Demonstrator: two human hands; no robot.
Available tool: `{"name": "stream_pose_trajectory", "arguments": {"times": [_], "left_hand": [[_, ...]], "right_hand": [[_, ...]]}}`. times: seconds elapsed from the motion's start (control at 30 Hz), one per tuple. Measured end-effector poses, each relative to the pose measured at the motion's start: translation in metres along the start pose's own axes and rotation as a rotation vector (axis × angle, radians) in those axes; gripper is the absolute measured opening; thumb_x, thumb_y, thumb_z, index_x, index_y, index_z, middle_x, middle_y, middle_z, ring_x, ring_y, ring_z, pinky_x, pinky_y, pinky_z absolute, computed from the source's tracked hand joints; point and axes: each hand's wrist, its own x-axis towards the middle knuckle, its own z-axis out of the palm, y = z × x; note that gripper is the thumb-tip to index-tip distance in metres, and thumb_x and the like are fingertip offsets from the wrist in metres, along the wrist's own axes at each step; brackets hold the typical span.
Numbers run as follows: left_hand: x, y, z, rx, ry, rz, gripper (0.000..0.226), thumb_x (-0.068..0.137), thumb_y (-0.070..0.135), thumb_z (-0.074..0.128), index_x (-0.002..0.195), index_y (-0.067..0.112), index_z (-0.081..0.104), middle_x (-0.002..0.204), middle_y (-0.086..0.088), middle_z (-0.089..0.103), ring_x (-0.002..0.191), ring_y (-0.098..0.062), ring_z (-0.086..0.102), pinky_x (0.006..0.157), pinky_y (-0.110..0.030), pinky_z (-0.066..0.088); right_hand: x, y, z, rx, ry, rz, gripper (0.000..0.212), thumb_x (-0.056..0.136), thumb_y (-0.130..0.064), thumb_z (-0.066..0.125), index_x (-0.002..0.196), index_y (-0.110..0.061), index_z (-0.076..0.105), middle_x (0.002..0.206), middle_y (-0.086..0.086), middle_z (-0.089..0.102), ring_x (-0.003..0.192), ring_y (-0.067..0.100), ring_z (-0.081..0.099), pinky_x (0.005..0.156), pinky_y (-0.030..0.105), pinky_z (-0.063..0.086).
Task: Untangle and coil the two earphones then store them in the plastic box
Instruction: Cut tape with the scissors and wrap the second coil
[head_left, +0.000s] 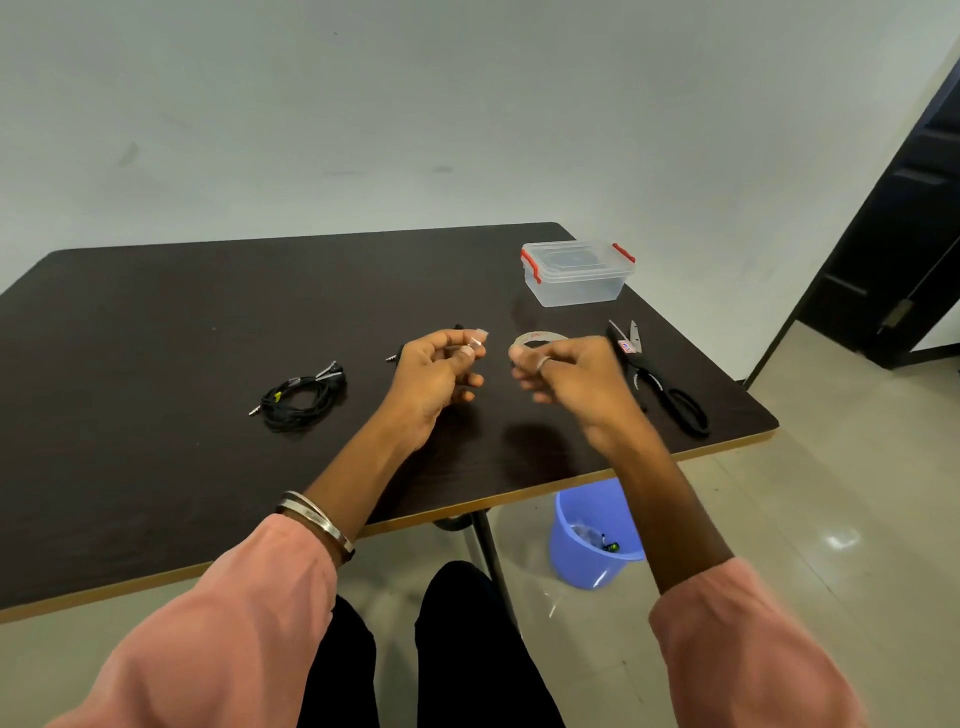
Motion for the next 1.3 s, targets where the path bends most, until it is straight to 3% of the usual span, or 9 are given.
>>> {"name": "stream_pose_trajectory", "arguments": {"times": [0.13, 0.3, 0.53, 0.7, 0.83, 0.97, 1.13, 1.3], "left_hand": [[-0.004, 0.003, -0.016, 0.141, -0.01, 0.122, 0.025, 0.096, 0.005, 0.051, 0.103, 0.02, 0.069, 0.091, -0.002, 0.07, 0.069, -0.01, 0.061, 0.057, -0.024, 0.049], [-0.003, 0.008, -0.034, 0.238, 0.028, 0.182, 0.023, 0.094, 0.004, 0.054, 0.102, 0.021, 0.068, 0.086, 0.0, 0.067, 0.067, -0.01, 0.059, 0.055, -0.022, 0.048], [0.016, 0.013, -0.068, 0.036, 0.045, 0.184, 0.029, 0.083, 0.012, 0.071, 0.111, 0.007, 0.066, 0.083, -0.006, 0.069, 0.06, -0.012, 0.06, 0.057, -0.024, 0.052], [0.033, 0.014, -0.079, -0.148, 0.183, 0.136, 0.022, 0.092, 0.024, 0.061, 0.101, 0.005, 0.069, 0.087, -0.009, 0.069, 0.056, -0.012, 0.058, 0.055, -0.023, 0.051], [0.051, 0.006, -0.078, 0.404, 0.315, 0.218, 0.011, 0.092, 0.017, 0.062, 0.093, 0.013, 0.072, 0.087, -0.003, 0.071, 0.062, -0.01, 0.062, 0.065, -0.027, 0.053], [0.064, -0.005, -0.068, 0.916, 0.289, 0.322, 0.025, 0.09, 0.023, 0.063, 0.109, 0.009, 0.072, 0.102, -0.011, 0.071, 0.093, -0.024, 0.065, 0.086, -0.031, 0.05], [0.071, -0.018, -0.061, 1.214, 0.206, 0.322, 0.028, 0.092, 0.028, 0.06, 0.109, 0.008, 0.071, 0.109, -0.016, 0.061, 0.102, -0.032, 0.058, 0.083, -0.037, 0.047], [0.07, -0.021, -0.06, 1.243, 0.284, 0.352, 0.024, 0.09, 0.025, 0.062, 0.1, 0.006, 0.073, 0.101, -0.014, 0.061, 0.097, -0.03, 0.058, 0.074, -0.034, 0.044]], "right_hand": [[0.005, -0.01, 0.038, 0.26, -0.164, 0.161, 0.026, 0.086, -0.027, 0.069, 0.088, -0.001, 0.07, 0.081, 0.011, 0.067, 0.072, 0.018, 0.061, 0.065, 0.027, 0.05], [0.02, -0.017, 0.062, 0.414, -0.157, 0.213, 0.009, 0.086, -0.017, 0.068, 0.081, -0.011, 0.07, 0.074, 0.006, 0.069, 0.06, 0.011, 0.059, 0.056, 0.025, 0.046], [0.045, -0.031, 0.083, 0.447, -0.135, 0.181, 0.007, 0.086, -0.008, 0.067, 0.079, -0.008, 0.07, 0.076, 0.006, 0.066, 0.055, 0.008, 0.053, 0.047, 0.019, 0.041], [0.063, -0.037, 0.088, 0.4, -0.01, 0.014, 0.009, 0.089, -0.008, 0.062, 0.083, -0.009, 0.069, 0.073, 0.004, 0.065, 0.055, 0.007, 0.053, 0.048, 0.019, 0.042], [0.084, -0.032, 0.083, 0.298, 0.059, -0.055, 0.009, 0.091, -0.013, 0.062, 0.085, -0.009, 0.067, 0.069, 0.002, 0.063, 0.053, 0.008, 0.05, 0.048, 0.019, 0.041], [0.095, -0.017, 0.092, 0.197, 0.053, -0.122, 0.011, 0.091, -0.016, 0.062, 0.083, -0.014, 0.068, 0.071, 0.003, 0.066, 0.057, 0.008, 0.056, 0.052, 0.018, 0.044], [0.094, 0.005, 0.104, 0.18, 0.022, -0.179, 0.014, 0.092, -0.006, 0.059, 0.088, -0.013, 0.07, 0.081, 0.007, 0.071, 0.064, 0.004, 0.063, 0.058, 0.015, 0.048], [0.099, 0.009, 0.105, 0.098, 0.003, -0.263, 0.016, 0.094, -0.002, 0.055, 0.091, -0.007, 0.07, 0.081, 0.008, 0.072, 0.065, 0.008, 0.067, 0.058, 0.018, 0.052]]}}
